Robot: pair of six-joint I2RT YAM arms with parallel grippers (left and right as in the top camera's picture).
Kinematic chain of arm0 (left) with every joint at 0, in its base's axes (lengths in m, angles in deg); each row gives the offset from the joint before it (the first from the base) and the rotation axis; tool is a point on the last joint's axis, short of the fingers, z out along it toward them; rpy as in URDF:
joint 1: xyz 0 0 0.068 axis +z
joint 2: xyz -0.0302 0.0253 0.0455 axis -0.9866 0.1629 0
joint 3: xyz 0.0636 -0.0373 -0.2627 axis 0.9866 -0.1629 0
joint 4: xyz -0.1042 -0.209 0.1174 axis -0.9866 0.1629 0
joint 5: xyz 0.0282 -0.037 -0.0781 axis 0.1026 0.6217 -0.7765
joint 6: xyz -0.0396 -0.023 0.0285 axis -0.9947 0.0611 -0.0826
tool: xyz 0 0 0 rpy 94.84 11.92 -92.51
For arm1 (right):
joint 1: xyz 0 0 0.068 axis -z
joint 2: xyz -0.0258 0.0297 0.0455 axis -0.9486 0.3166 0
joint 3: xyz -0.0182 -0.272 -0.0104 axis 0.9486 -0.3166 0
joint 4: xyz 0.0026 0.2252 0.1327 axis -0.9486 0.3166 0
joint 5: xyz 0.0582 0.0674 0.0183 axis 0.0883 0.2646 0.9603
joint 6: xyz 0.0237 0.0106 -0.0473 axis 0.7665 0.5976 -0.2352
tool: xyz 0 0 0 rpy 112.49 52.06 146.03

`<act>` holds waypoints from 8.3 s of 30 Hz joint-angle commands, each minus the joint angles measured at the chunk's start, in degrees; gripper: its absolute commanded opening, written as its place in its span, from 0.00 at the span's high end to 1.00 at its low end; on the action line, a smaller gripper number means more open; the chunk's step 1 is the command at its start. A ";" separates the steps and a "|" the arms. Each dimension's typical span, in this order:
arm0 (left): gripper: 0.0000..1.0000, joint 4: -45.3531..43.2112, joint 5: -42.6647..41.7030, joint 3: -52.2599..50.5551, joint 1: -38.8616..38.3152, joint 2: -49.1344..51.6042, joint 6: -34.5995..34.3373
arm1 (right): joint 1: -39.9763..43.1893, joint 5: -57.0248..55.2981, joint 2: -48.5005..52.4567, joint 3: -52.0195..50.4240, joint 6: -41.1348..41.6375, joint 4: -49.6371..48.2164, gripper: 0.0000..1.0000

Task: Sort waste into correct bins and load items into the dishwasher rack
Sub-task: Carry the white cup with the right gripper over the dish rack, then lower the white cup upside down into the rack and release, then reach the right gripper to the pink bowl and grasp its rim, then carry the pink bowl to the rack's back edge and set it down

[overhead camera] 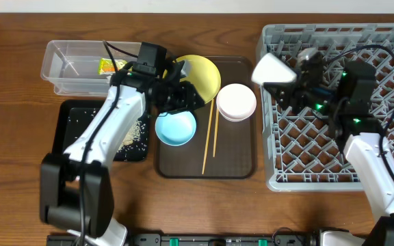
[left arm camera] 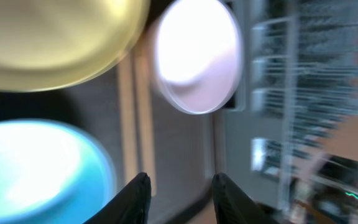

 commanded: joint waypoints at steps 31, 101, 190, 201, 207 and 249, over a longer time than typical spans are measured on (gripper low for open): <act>0.64 2.43 21.77 0.39 0.02 -12.48 4.61 | 17.81 -47.67 -5.01 27.52 8.07 72.13 0.99; 0.55 5.86 23.28 0.39 0.02 -12.48 5.90 | 18.93 -48.41 20.76 27.54 8.00 75.03 0.23; 0.37 15.06 33.48 0.37 10.88 -20.02 -4.28 | -27.58 -46.51 40.37 39.65 -17.27 47.34 0.98; 0.37 15.04 33.48 0.37 10.88 -20.02 -4.28 | -27.21 -50.23 38.56 40.61 -17.22 47.54 0.99; 0.37 15.04 33.48 0.37 10.88 -20.02 -4.28 | -25.22 -55.28 32.00 43.17 -17.25 46.95 0.99; 0.37 15.04 33.09 0.37 10.88 -20.02 -4.31 | -19.43 -107.95 41.20 45.05 -26.34 11.54 0.99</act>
